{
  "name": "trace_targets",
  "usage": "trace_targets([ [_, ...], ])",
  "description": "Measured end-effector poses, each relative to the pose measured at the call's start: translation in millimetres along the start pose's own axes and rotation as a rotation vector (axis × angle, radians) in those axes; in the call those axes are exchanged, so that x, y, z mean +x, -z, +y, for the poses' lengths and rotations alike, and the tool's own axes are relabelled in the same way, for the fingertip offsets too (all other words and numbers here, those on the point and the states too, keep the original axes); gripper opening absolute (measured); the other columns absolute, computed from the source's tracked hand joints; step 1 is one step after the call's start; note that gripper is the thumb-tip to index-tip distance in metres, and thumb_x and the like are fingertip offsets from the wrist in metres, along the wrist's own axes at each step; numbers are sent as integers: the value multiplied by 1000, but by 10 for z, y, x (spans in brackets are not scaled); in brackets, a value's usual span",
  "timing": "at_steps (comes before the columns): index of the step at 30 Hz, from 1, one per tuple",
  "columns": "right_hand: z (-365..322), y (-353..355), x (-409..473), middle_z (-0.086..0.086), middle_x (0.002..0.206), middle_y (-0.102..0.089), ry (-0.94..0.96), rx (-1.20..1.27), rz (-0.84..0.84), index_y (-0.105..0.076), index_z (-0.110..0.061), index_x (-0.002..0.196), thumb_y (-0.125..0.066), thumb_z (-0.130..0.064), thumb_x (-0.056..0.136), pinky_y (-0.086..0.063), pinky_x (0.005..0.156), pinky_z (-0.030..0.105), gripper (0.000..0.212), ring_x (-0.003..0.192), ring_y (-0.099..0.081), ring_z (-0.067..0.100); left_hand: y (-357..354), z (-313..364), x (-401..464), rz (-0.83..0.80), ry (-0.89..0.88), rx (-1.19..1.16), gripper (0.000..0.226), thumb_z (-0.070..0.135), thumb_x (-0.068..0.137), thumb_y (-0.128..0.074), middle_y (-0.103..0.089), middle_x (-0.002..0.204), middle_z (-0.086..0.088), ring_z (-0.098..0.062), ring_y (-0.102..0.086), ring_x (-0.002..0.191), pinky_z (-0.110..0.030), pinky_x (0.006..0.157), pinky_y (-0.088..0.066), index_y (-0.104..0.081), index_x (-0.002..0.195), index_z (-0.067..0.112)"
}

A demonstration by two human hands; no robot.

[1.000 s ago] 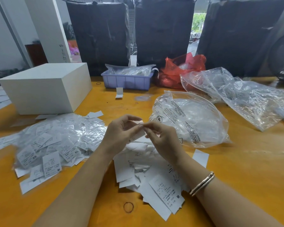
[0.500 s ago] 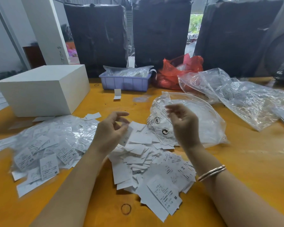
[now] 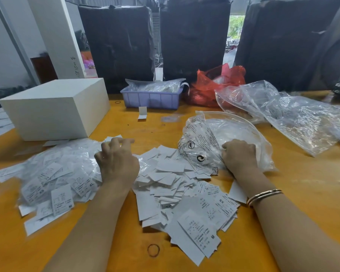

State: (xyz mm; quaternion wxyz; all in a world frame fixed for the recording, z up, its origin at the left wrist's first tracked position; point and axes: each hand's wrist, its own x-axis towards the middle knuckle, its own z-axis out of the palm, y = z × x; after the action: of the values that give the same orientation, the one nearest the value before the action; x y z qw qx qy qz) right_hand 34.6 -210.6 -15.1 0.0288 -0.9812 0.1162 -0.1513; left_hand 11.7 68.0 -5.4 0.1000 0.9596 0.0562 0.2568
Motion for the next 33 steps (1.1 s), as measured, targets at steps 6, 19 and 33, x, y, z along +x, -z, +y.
trace_targets([
  [6,24,45,-90,8,95,-67,-45,314,281,-72,-12,92,-56,-20,89,-27,77,33,19,93,-55,30,-20,160,-51,42,-189,-430,31,10,85,-61,-61,117,-2,-26,-44,115,-33,84,-31,-65,114,21],
  [19,-692,257,-507,-1,72,-63,482,1291,-221,-66,-10,81,-42,-5,97,-44,69,18,30,68,-57,4,159,250,-116,-506,-168,-1152,46,43,79,-53,-59,118,24,7,-53,110,-17,89,-41,-55,125,38],
  [33,-683,144,-479,3,87,-65,426,1063,-104,-66,-9,94,-42,-20,99,-48,77,30,26,81,-58,10,115,244,-78,-515,-38,-1336,29,30,70,-71,-74,86,-3,-12,-69,80,-17,65,-52,-63,88,10],
])
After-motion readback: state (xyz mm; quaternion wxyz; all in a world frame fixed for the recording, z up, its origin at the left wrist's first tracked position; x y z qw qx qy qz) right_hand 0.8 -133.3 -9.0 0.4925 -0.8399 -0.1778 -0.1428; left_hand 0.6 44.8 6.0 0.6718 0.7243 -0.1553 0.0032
